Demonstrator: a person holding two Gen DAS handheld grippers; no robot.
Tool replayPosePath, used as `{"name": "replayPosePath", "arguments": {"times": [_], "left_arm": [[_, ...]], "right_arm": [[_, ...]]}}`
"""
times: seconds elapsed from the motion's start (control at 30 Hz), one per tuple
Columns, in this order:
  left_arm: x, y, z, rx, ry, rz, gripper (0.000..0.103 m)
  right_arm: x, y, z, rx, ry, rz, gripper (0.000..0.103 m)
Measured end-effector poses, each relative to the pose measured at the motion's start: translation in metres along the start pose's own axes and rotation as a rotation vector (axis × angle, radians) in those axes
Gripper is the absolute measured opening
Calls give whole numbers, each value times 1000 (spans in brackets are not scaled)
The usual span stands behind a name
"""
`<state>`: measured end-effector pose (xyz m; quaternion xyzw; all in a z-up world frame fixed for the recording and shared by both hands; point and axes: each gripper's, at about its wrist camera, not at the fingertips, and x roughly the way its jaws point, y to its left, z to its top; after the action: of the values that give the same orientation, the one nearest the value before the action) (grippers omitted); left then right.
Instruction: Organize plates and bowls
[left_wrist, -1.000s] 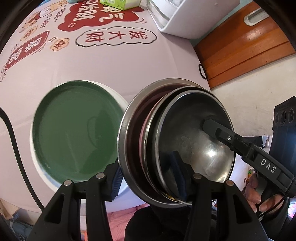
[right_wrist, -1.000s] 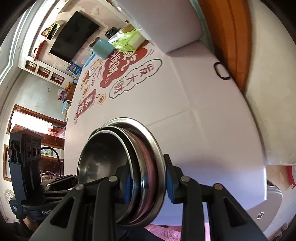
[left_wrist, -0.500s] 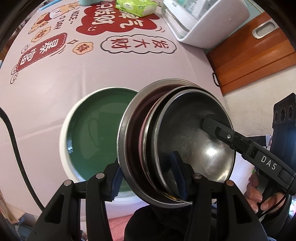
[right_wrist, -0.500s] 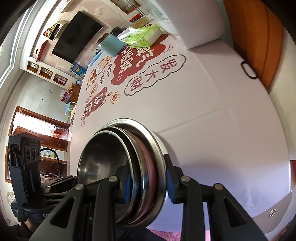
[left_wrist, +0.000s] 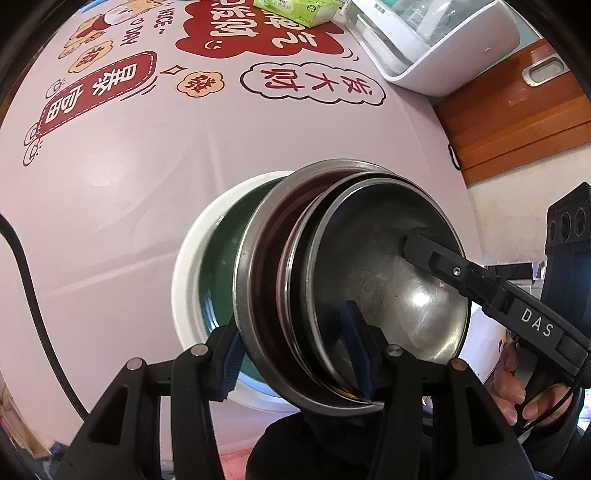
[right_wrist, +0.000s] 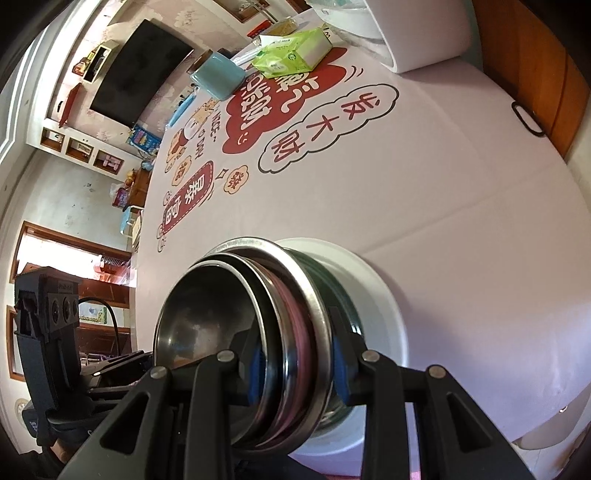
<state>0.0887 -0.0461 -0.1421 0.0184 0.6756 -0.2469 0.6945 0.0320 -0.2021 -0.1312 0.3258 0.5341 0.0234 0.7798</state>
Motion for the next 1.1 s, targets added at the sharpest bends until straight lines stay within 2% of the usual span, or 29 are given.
{"name": "replayPosePath", "arguments": {"times": [0.43, 0.53, 0.7, 0.8, 0.97, 1.1], "left_arm": [[22, 22, 10, 95, 39, -39, 48], [21, 21, 10, 131, 14, -20, 48], [17, 25, 12, 134, -15, -45, 50], [12, 29, 9, 128, -44, -30, 51], [-3, 32, 1, 93, -109, -17, 61], [-20, 33, -11, 45, -159, -11, 63]], "right_arm": [[13, 13, -17, 9, -69, -119, 33], [11, 15, -21, 9, -98, -145, 35], [1, 20, -23, -2, -163, -173, 36], [-6, 25, -23, -20, -193, -178, 43], [-10, 30, -25, -56, -187, -162, 48], [-15, 34, -27, -93, -178, -143, 55]]}}
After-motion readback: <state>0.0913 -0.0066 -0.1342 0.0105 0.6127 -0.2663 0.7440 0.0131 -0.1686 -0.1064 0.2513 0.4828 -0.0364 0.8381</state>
